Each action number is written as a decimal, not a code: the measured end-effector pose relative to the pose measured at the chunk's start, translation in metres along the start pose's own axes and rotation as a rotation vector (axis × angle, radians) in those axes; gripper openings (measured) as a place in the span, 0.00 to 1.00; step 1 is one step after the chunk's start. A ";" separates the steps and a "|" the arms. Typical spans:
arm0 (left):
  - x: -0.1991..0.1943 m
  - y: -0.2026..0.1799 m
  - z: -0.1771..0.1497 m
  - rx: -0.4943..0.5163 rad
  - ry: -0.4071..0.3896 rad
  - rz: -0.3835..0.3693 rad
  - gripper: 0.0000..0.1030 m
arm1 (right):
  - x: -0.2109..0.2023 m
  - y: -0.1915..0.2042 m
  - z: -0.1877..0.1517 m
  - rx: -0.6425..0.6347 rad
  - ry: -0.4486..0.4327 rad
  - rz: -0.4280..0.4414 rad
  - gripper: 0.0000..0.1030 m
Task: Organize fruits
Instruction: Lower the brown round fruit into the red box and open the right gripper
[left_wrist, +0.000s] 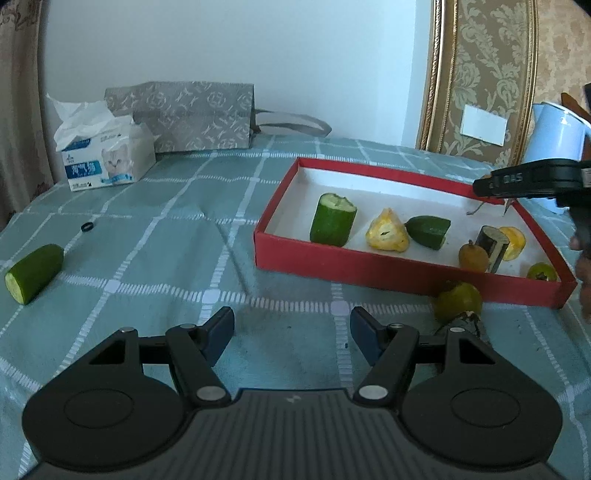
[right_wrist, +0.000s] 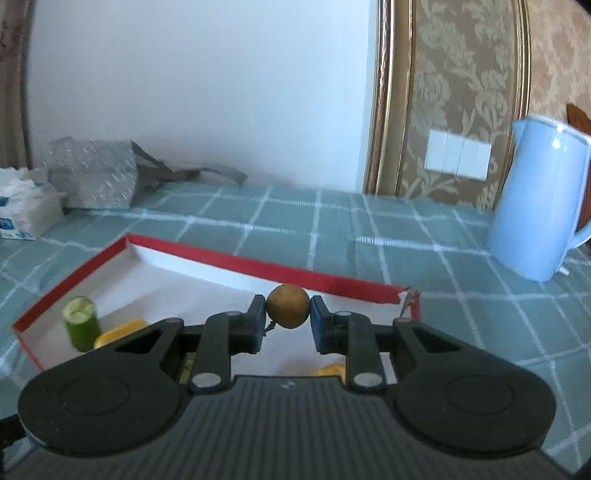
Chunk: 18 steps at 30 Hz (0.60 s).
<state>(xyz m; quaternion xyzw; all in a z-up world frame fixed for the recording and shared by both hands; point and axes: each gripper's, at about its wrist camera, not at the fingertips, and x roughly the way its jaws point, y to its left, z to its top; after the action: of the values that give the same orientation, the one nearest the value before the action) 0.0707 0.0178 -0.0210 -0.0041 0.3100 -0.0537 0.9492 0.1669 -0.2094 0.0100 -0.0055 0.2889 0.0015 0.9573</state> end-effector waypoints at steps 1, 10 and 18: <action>0.000 0.000 0.000 -0.001 0.003 0.001 0.67 | 0.005 -0.001 -0.001 0.010 0.010 -0.002 0.24; 0.001 0.000 0.000 -0.003 0.007 -0.001 0.71 | 0.018 0.000 -0.008 0.028 0.036 -0.013 0.26; 0.002 0.001 0.000 -0.004 0.009 0.013 0.71 | -0.006 -0.010 -0.011 0.083 -0.032 -0.033 0.55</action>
<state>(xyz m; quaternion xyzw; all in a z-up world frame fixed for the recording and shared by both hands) 0.0719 0.0182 -0.0223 -0.0036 0.3142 -0.0469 0.9482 0.1560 -0.2190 0.0041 0.0296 0.2731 -0.0261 0.9612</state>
